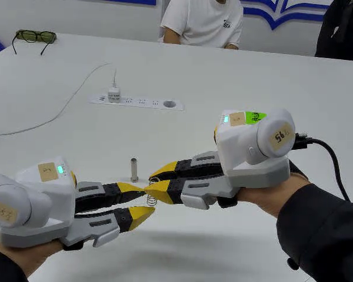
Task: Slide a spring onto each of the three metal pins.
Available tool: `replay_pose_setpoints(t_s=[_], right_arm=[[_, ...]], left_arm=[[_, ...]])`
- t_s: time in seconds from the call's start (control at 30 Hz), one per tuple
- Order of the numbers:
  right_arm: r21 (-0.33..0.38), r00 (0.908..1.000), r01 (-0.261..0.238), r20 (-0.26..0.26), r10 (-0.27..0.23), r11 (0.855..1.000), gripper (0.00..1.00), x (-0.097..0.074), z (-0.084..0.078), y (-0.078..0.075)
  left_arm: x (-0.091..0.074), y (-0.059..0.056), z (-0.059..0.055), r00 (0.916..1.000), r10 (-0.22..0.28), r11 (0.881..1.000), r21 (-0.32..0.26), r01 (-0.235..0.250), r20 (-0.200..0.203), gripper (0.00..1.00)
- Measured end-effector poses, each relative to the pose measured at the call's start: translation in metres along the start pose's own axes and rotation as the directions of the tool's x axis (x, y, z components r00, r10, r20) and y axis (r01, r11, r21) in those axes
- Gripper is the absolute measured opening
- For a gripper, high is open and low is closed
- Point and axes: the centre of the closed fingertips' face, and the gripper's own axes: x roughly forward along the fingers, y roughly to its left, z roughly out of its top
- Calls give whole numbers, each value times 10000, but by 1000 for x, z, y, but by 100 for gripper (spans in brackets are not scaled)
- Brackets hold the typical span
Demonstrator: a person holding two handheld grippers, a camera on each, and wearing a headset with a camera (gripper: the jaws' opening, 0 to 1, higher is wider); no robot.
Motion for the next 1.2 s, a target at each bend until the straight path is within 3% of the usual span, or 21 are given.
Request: replay_pose_setpoints(t_s=[0.2, 0.53, 1.0, 1.2], right_arm=[[-54, 9998, 140, 123, -139, 9999, 12, 2, 7, -8], [-132, 9977, 590, 338, -586, 9982, 12, 8, 18, -26], [2, 9826, 1789, 515, -1787, 9839, 12, 31, 30, -71], [75, 9770, 2068, 511, -2069, 9784, 12, 45, 30, -84]], left_arm=[[-7, 7, -8, 9984, 559, 9982, -216, -560, -47, 34], [-15, 18, -12, 9924, 1231, 9914, -460, -1227, 62, 47], [-19, 17, -16, 9894, 1448, 9880, -557, -1443, 58, 57], [-21, 19, -18, 9880, 1547, 9862, -589, -1546, -20, 61]])
